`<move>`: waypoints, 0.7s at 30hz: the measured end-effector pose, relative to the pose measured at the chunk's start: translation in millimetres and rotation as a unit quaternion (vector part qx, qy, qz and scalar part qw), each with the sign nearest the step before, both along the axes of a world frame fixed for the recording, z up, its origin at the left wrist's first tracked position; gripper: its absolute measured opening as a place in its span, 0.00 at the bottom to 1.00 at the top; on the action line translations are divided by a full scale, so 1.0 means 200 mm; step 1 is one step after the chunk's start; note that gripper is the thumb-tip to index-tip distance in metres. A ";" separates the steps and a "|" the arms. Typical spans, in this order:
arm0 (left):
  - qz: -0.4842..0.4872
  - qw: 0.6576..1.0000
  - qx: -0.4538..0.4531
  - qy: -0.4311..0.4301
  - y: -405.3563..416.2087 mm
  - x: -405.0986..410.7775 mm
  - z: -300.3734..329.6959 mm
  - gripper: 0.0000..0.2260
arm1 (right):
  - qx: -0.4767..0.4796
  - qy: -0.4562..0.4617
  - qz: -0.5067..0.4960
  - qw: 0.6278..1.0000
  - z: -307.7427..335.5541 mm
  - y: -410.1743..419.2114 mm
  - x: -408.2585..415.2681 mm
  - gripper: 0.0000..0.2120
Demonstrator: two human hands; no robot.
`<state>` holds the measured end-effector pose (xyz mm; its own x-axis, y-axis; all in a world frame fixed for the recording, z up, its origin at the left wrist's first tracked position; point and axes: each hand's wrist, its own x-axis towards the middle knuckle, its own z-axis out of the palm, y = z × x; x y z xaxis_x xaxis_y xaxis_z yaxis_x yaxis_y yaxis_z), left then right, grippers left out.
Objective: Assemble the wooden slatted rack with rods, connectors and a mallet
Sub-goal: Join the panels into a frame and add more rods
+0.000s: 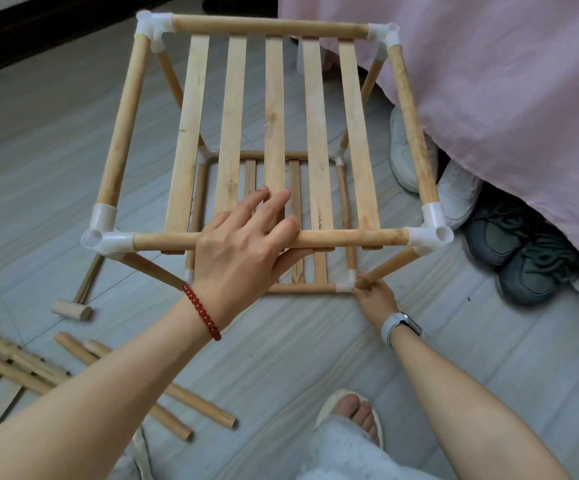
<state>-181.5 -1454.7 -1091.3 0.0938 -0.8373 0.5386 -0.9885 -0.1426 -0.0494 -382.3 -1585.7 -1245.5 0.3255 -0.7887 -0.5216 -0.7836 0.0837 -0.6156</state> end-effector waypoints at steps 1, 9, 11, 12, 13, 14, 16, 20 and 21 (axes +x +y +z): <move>0.001 1.000 0.003 0.000 0.01 0.00 0.00 0.18 | 0.000 0.000 -0.005 1.000 0.01 0.01 0.00 0.17; 0.014 0.991 0.117 0.067 0.01 -0.02 0.02 0.19 | 0.010 -0.349 -0.378 0.858 0.61 -0.11 -0.05 0.11; 0.017 0.981 0.158 0.107 0.02 -0.03 0.05 0.21 | -0.006 -0.333 -0.330 0.883 0.82 -0.16 0.00 0.10; 0.017 0.976 0.175 0.125 0.02 -0.03 0.07 0.23 | -0.011 -0.303 -0.289 0.908 0.89 -0.18 0.04 0.10; 0.016 0.970 0.192 0.148 0.02 -0.04 0.10 0.24 | -0.020 -0.256 -0.239 0.937 0.95 -0.18 0.08 0.11; 0.011 0.962 0.207 0.178 0.02 -0.04 0.11 0.25 | -0.049 -0.180 -0.175 0.967 0.99 -0.19 0.13 0.14; -0.003 0.947 0.205 0.246 0.04 -0.01 0.16 0.24 | -0.132 0.000 -0.057 0.990 1.01 -0.19 0.19 0.20; 0.100 0.964 0.175 0.174 0.11 0.19 0.20 0.20 | -0.227 0.176 -0.006 0.958 1.01 -0.17 0.24 0.21; 0.155 0.951 0.202 0.175 0.13 0.26 0.21 0.21 | -0.235 0.185 -0.008 0.954 1.00 -0.16 0.25 0.19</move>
<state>-128.9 -1429.2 -1049.3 0.4845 -0.8721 0.0688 -0.8679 -0.4693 0.1630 -331.5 -1618.1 -1045.0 0.1739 -0.9670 -0.1859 -0.9556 -0.1202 -0.2689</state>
